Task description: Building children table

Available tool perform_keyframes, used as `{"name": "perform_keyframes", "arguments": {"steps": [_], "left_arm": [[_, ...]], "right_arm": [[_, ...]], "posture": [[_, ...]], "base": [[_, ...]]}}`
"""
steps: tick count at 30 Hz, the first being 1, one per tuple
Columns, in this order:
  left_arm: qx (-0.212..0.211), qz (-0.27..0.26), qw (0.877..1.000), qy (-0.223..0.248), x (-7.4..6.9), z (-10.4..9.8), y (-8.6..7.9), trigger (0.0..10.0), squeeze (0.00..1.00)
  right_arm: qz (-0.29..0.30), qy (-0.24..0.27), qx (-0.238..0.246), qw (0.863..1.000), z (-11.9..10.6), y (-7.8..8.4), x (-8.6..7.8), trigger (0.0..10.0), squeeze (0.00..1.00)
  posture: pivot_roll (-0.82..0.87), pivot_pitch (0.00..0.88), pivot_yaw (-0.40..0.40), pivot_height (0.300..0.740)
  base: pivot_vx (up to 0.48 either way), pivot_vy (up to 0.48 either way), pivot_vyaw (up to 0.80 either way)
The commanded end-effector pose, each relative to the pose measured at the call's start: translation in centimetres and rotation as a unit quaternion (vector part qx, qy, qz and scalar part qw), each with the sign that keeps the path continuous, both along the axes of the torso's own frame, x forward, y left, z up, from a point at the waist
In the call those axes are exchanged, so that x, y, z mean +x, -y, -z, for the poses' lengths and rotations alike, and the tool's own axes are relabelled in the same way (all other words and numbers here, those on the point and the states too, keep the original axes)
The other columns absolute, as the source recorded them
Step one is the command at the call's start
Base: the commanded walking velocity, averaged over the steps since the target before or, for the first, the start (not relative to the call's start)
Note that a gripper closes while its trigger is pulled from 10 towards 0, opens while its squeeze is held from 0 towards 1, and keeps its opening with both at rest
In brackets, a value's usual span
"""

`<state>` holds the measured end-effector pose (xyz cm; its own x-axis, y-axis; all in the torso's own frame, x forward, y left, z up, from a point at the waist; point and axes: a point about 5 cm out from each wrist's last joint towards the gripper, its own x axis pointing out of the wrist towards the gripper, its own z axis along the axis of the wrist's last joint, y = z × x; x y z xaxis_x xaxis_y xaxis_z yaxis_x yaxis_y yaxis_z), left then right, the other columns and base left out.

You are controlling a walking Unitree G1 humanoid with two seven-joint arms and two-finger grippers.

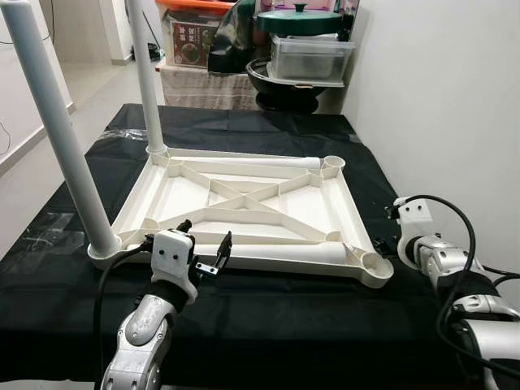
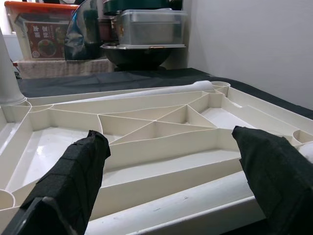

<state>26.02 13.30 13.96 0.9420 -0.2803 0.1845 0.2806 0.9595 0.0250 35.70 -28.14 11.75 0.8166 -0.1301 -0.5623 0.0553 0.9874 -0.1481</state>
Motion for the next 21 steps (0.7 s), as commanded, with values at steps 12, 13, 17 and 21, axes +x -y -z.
{"name": "perform_keyframes", "arguments": {"steps": [12,13,17,21], "left_arm": [[0.002,0.016,1.000,-0.003,0.1,0.1,0.2,10.0,0.00],[0.002,0.016,1.000,-0.003,0.1,0.1,0.2,10.0,0.00],[0.003,0.023,1.000,-0.005,0.2,0.2,0.4,10.0,0.00],[0.003,0.023,1.000,-0.005,0.2,0.1,0.3,10.0,0.00]], "right_arm": [[0.004,0.064,0.125,0.990,-1.0,-1.9,1.2,10.0,0.00],[0.004,0.064,0.125,0.990,-1.0,-1.9,1.2,10.0,0.00],[-0.017,0.024,0.088,0.996,0.2,-2.0,0.7,10.0,0.00],[0.021,-0.005,0.051,0.998,1.2,-0.9,-0.1,10.0,0.00]], "posture": [[0.06,0.000,-0.095,0.740],[0.06,0.000,-0.095,0.740],[0.06,0.000,-0.093,0.740],[0.06,0.000,-0.095,0.740]], "base": [[0.000,0.000,0.00],[0.000,0.000,0.00],[0.000,0.000,0.00],[0.000,0.000,0.00]]}}
